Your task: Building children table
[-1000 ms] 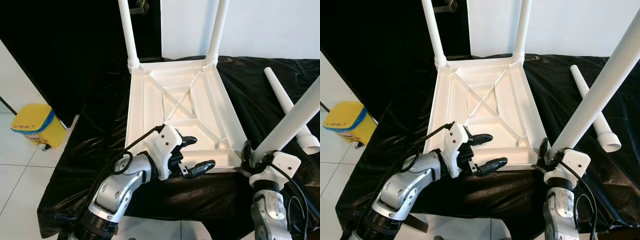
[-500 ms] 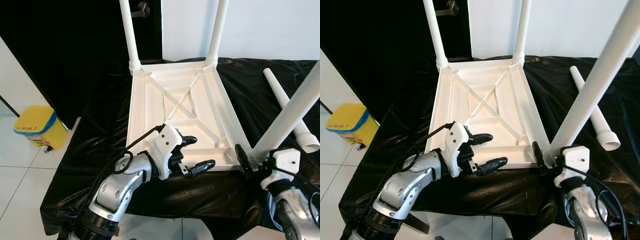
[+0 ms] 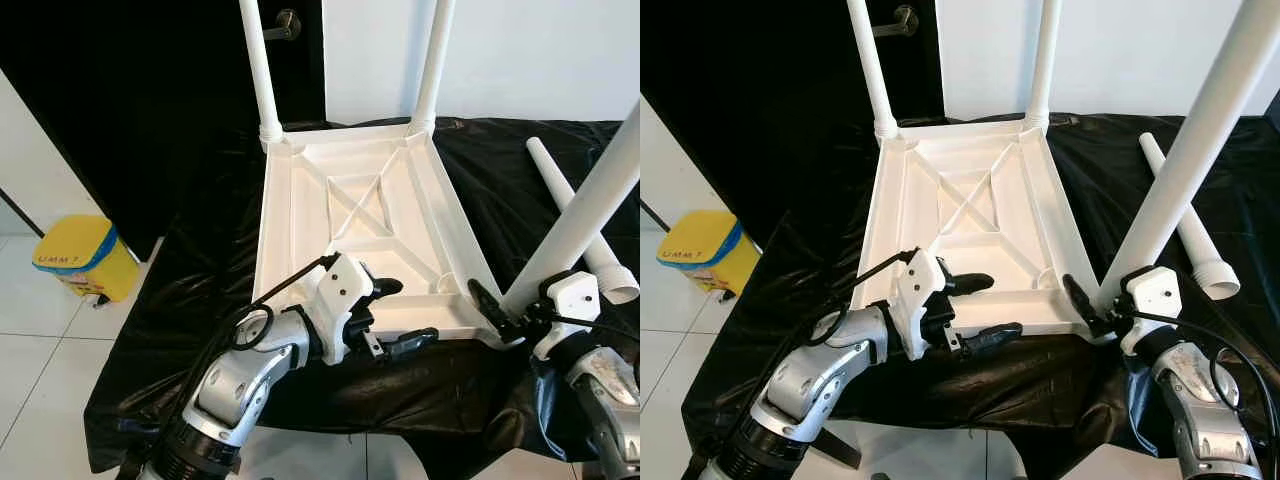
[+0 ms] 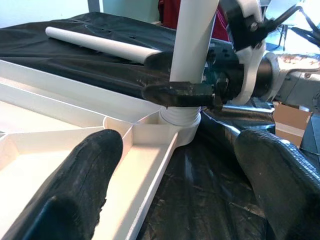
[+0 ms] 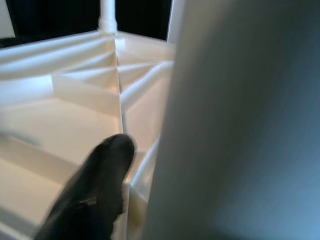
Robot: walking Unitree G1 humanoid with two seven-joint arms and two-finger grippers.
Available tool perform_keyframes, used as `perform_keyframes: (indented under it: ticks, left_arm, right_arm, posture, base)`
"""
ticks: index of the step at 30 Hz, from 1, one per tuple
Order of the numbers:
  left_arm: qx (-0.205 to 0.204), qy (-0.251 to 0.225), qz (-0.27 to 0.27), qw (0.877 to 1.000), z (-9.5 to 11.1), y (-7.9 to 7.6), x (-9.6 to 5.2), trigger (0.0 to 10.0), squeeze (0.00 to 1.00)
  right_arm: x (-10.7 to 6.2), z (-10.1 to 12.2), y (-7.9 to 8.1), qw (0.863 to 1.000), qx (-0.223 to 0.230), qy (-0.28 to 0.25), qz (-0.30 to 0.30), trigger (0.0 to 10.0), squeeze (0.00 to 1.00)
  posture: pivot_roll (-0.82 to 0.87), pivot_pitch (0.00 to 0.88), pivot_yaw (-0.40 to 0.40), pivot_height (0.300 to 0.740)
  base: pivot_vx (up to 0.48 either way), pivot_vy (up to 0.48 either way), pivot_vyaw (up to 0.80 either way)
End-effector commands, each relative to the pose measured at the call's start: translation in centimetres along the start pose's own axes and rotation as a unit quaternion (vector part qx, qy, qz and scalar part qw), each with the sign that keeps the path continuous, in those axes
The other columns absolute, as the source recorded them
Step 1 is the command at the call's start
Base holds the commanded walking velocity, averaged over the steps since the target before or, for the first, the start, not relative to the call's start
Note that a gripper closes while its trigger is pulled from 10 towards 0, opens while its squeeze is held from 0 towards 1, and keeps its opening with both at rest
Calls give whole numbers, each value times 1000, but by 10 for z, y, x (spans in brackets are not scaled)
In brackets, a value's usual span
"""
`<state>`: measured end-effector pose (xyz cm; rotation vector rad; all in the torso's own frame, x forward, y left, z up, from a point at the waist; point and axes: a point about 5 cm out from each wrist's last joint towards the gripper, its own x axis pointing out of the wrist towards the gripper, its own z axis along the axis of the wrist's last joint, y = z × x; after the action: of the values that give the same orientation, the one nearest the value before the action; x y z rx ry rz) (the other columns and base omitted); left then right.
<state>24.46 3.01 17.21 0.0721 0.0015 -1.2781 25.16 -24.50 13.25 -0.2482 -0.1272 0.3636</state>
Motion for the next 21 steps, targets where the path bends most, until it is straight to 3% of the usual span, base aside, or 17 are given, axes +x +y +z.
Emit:
perform_keyframes:
  ticks: [1, 10, 11, 12, 13, 21]
  left_arm:
    - [0, 5, -8, 1000, -2, 0, -1, 10000, 0]
    - [1, 3, -4, 1000, -1, 0, 0, 10000, 0]
    - [1, 3, -4, 1000, -1, 1, 0, 10000, 0]
    - [1, 3, -4, 1000, -1, 1, 0, 10000, 0]
    - [2, 3, -4, 1000, 0, 1, 0, 10000, 0]
    - [2, 4, -5, 1000, 0, 1, -1, 10000, 0]
  right_arm:
    - [-1, -10, 4, 999, 11, 25, 18, 0, 0]
    - [-7, -21, 8, 998, 21, 44, 32, 0, 0]
    - [-8, -23, 8, 998, 25, 48, 25, 4667, 0]
    - [-8, -23, 8, 998, 25, 48, 25, 4667, 0]
    - [-8, -25, 8, 998, 33, 52, 13, 10000, 0]
    - [-6, -28, 10, 997, 50, 53, -22, 10000, 0]
  posture:
    - [-249, 44, 59, 740]
    - [-251, 51, 60, 740]
    - [-251, 52, 61, 740]
    - [-251, 52, 61, 740]
    - [-251, 55, 62, 740]
    - [-251, 60, 61, 740]
  base:
    - [0, 0, 0]
    - [0, 0, 0]
    - [0, 0, 0]
    - [0, 0, 0]
    - [0, 0, 0]
    - [0, 0, 0]
